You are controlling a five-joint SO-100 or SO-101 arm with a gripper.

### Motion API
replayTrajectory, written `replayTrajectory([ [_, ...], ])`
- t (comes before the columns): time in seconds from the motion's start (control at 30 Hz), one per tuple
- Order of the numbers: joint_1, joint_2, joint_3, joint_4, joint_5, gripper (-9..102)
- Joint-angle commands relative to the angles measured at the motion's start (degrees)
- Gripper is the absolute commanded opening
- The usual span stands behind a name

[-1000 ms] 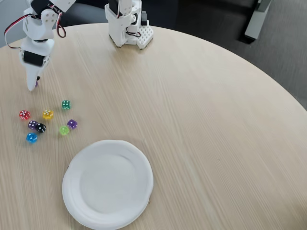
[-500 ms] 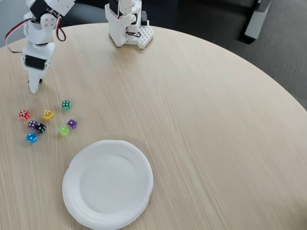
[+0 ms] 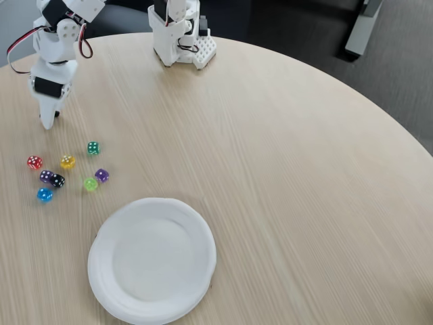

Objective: Pick a purple dice and put it in the plate.

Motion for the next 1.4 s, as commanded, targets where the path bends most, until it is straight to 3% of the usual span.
replayTrajectory([
  [0.0, 0.4, -0.4, -0.7, 0.2, 0.9, 13],
  [0.6, 9.9, -0.4, -0.7, 0.1, 1.2, 13],
  [1.2, 8.7, 0.1, -0.7, 0.1, -1.1, 14],
  [1.37, 4.3, 0.5, 0.0, 0.1, 0.3, 14],
])
